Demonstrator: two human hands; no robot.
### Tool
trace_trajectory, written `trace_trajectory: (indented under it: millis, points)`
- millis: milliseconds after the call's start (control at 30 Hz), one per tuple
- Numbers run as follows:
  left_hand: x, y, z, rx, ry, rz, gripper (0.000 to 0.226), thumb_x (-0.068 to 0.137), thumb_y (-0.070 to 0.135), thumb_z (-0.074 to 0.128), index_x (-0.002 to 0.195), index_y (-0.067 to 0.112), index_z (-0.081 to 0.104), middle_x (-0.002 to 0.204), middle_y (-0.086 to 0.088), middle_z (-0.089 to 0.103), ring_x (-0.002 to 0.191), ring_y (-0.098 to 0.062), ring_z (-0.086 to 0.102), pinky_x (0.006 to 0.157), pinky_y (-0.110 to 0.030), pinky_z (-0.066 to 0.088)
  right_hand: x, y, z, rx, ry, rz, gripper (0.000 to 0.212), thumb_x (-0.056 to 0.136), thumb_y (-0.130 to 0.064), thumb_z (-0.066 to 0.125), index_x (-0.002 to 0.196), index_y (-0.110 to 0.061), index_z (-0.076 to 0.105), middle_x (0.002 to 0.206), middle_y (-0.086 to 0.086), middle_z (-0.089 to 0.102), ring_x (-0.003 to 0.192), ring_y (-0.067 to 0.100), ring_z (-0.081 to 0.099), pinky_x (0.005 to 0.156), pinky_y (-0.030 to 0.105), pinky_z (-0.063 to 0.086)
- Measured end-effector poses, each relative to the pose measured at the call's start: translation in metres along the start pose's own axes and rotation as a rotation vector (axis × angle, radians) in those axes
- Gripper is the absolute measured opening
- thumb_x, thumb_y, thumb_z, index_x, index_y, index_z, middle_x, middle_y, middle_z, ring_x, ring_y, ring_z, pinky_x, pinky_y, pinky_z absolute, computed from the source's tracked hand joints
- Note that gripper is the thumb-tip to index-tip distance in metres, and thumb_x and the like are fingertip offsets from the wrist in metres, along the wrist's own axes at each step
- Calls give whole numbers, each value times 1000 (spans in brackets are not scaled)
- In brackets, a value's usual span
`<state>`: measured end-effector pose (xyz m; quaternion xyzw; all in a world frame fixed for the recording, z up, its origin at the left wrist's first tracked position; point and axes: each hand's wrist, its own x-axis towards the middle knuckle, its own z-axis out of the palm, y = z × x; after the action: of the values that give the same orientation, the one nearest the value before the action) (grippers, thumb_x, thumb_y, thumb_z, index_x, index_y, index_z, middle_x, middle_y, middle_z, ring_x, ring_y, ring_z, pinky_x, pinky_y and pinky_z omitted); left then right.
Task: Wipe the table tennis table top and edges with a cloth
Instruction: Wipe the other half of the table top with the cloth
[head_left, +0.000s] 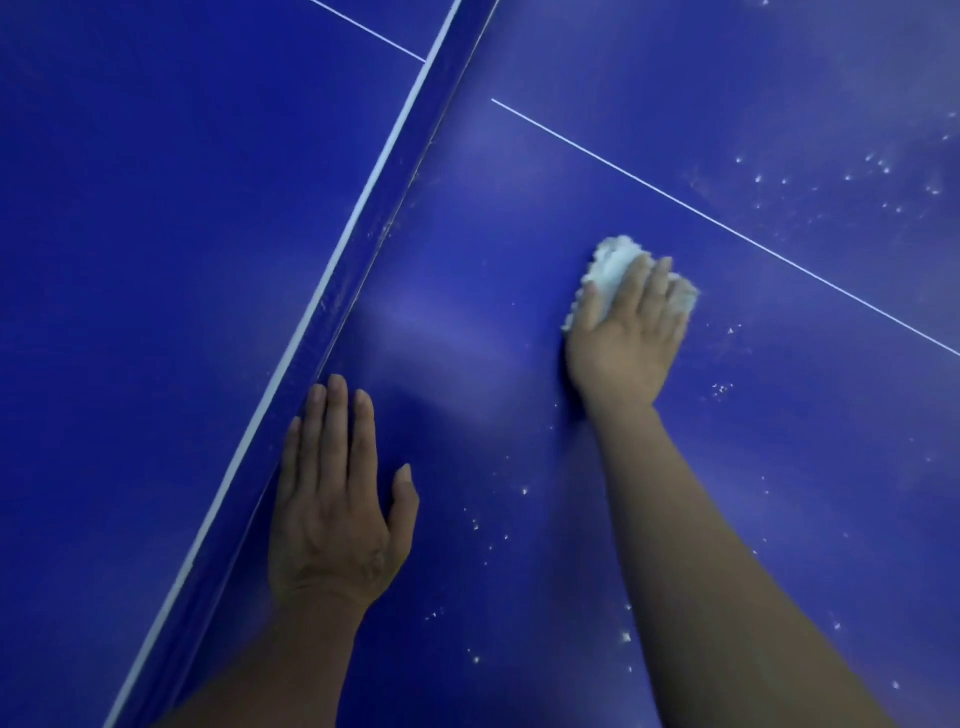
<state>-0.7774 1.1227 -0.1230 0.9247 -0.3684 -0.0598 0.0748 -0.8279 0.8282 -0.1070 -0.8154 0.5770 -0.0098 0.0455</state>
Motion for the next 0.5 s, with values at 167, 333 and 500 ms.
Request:
trace_trajectory:
  millis: [167,333,500]
  points:
    - [-1,2,-1,9,-16,-18,79,107,47,30,170,1,14,180,-16,3,168,-31,3,135,-52,12,-69,-47,12,59,23,-362,71,112,-55,31,170,-16,25,178,9,20,166,30,14,134,48,11]
    - [-1,2,-2,13,-27,-20,78,108,46,30,170,3,12,180,-16,3,168,-31,2,136,-49,6,-82,38,5,44,29,-375,68,112,-52,41,169,-15,31,177,8,25,164,32,20,134,49,15]
    - [-1,3,-3,-21,-4,-34,74,109,42,30,169,1,17,180,-15,5,168,-30,3,136,-46,3,-69,84,-5,57,-46,31,76,109,-55,25,171,-12,18,179,11,13,166,31,9,134,49,5]
